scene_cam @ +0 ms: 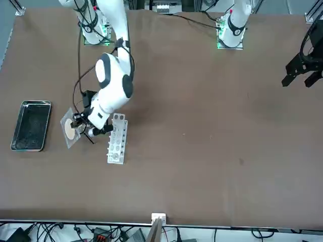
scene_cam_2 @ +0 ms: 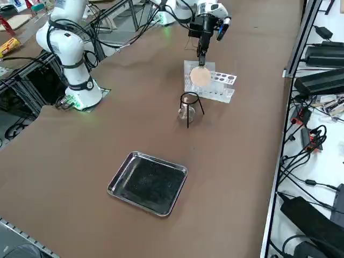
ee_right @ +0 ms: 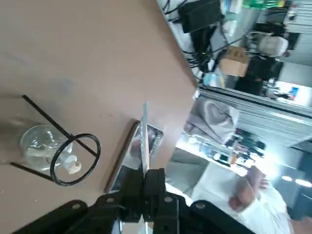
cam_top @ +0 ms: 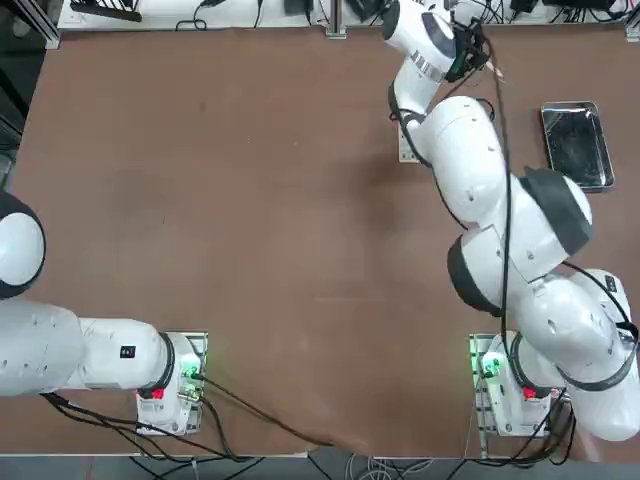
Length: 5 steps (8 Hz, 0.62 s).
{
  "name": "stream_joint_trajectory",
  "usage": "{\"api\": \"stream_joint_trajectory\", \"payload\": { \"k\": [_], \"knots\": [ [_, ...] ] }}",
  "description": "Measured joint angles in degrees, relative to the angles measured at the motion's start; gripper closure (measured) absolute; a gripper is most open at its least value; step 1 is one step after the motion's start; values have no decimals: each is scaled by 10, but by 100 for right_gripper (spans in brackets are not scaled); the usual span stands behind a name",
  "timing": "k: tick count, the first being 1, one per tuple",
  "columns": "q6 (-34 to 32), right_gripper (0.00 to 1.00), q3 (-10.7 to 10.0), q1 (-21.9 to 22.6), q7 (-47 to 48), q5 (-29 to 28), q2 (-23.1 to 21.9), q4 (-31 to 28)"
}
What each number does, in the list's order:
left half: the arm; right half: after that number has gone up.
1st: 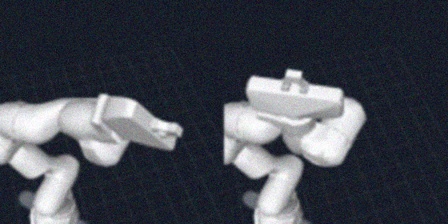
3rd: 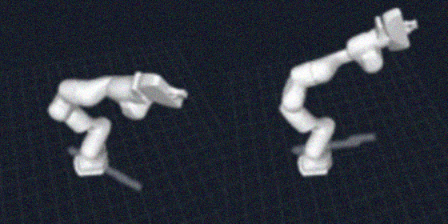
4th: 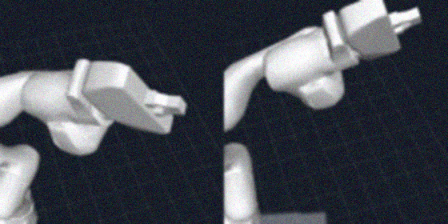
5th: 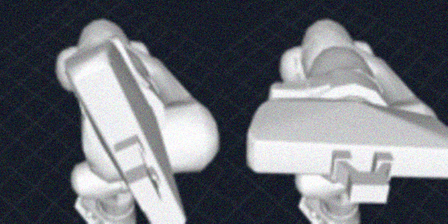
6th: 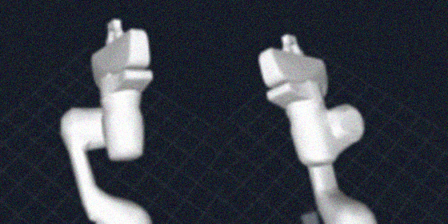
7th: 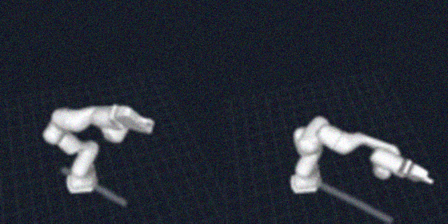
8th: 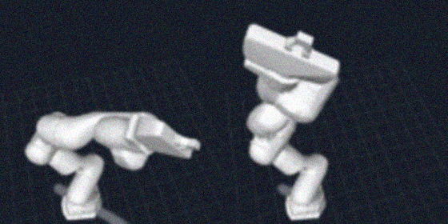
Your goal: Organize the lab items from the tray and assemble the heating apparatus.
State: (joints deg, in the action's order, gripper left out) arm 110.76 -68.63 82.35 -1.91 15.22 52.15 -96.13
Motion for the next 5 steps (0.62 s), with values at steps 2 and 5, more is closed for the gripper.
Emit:
{"api": "stream_joint_trajectory", "payload": {
  "k": [2,5],
  "knots": [
    [-3,98,0,15,42,7,38,-1],
    [-7,98,1,31,97,9,64,-10]
  ]
}}
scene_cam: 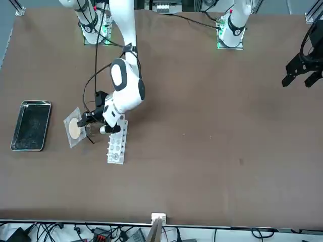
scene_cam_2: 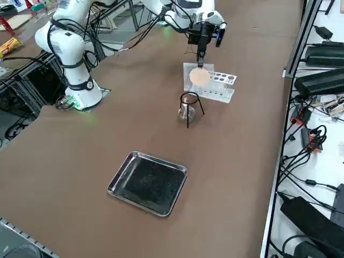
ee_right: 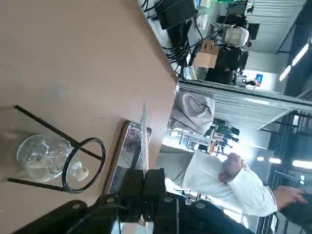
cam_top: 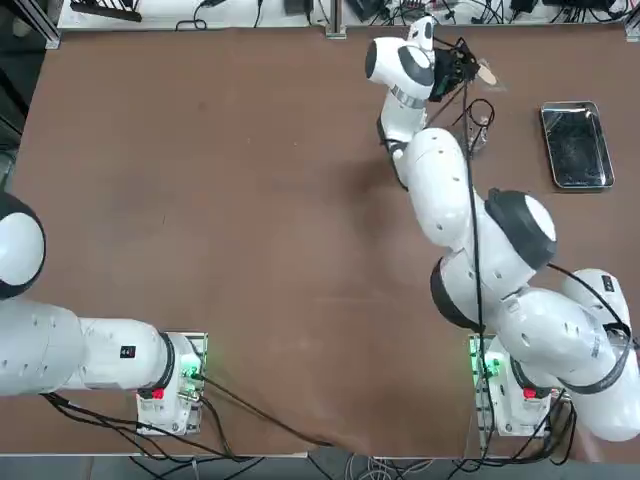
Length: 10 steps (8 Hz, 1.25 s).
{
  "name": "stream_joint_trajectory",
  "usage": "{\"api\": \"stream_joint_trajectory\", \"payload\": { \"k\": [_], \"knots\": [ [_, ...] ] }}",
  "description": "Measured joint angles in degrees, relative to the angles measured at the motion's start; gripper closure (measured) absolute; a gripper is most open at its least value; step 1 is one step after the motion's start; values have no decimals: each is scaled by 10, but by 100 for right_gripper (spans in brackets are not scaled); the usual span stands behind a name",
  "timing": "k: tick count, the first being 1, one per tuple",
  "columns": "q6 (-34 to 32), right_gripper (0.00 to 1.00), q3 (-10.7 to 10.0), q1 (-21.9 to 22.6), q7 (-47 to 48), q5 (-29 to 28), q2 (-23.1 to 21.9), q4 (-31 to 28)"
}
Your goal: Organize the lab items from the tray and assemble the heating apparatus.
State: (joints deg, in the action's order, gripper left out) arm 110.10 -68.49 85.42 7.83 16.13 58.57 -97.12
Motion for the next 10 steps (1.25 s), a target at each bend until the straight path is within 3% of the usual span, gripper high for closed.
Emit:
{"api": "stream_joint_trajectory", "payload": {
  "k": [5,10],
  "knots": [
    [0,98,33,8,86,1,35,-28],
    [0,98,38,11,103,2,52,-45]
  ]
}}
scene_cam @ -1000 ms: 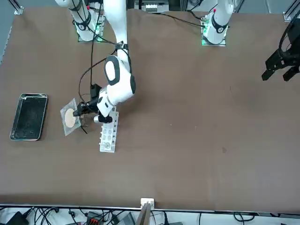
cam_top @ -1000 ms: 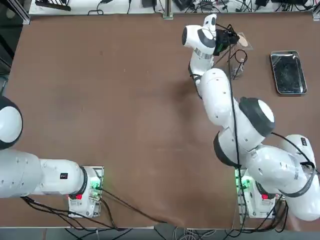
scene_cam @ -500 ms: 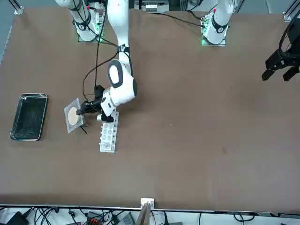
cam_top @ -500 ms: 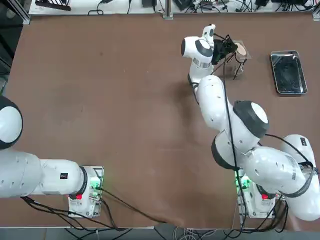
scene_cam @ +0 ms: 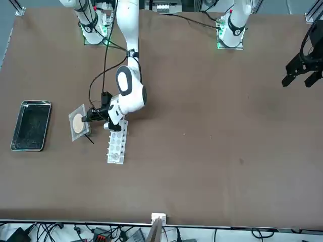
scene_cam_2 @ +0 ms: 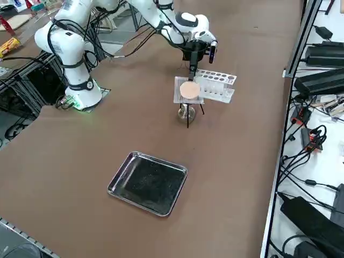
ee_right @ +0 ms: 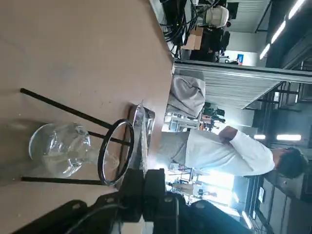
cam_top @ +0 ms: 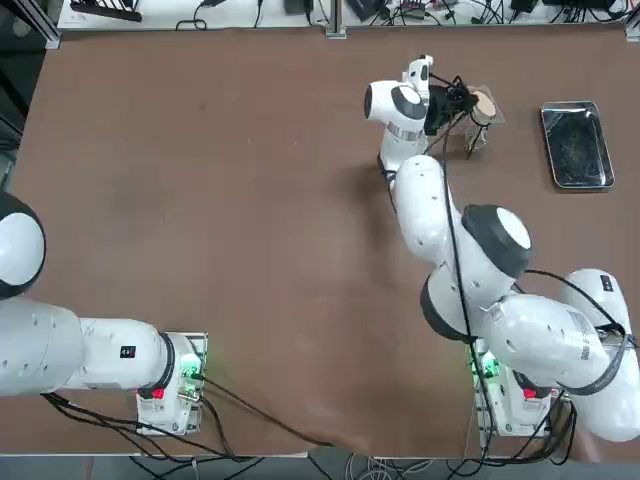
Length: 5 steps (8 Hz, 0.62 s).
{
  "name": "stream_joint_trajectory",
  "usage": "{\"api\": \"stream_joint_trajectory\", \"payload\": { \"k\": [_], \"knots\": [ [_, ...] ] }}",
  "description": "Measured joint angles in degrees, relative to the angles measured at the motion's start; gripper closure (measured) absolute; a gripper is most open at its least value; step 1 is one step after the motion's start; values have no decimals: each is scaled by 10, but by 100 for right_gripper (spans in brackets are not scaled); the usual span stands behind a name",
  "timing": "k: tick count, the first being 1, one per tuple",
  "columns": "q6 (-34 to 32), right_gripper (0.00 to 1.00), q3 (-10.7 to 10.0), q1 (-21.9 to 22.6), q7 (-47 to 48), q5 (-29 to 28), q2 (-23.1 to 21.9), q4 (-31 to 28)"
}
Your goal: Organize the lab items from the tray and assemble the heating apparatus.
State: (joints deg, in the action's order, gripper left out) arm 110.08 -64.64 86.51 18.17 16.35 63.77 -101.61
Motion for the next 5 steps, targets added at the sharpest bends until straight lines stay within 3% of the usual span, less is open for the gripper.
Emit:
{"api": "stream_joint_trajectory", "payload": {
  "k": [5],
  "knots": [
    [0,97,6,0,19,0,7,-5]
  ]
}}
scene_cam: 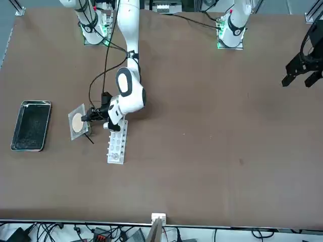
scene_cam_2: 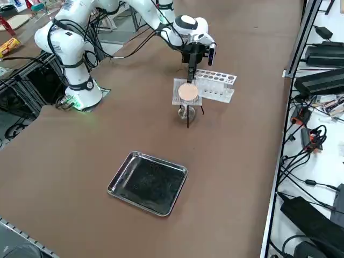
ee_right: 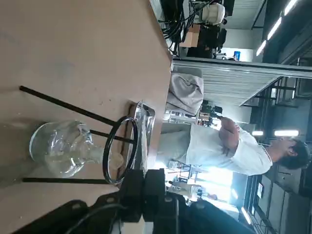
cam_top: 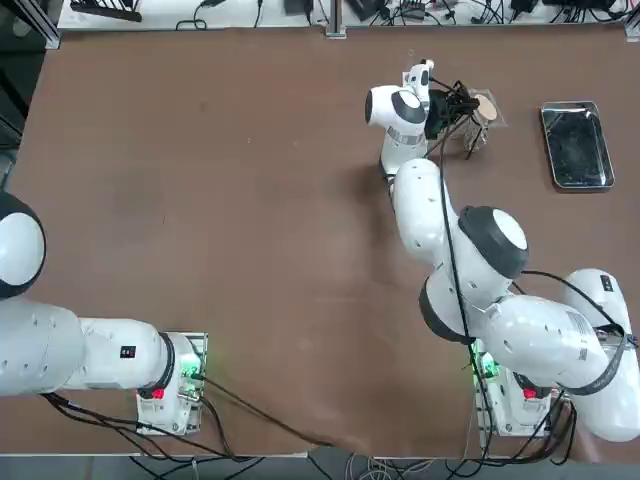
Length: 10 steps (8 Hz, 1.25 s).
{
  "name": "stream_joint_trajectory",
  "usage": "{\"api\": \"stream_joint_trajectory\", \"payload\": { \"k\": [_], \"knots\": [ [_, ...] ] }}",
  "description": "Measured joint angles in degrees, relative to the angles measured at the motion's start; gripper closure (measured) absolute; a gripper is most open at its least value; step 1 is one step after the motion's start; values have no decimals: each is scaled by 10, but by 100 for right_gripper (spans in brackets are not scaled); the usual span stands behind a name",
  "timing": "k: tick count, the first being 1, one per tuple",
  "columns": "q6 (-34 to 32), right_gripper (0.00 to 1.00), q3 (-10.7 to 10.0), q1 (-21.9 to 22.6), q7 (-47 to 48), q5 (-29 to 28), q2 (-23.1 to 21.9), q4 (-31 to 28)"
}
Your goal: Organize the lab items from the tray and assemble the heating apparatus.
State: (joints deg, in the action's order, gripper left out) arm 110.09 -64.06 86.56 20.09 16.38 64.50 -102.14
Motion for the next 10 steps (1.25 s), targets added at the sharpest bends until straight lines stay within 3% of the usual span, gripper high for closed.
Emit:
{"api": "stream_joint_trajectory", "payload": {
  "k": [6,10],
  "knots": [
    [0,86,13,-2,25,0,3,-3],
    [0,58,15,-3,26,0,3,-4]
  ]
}}
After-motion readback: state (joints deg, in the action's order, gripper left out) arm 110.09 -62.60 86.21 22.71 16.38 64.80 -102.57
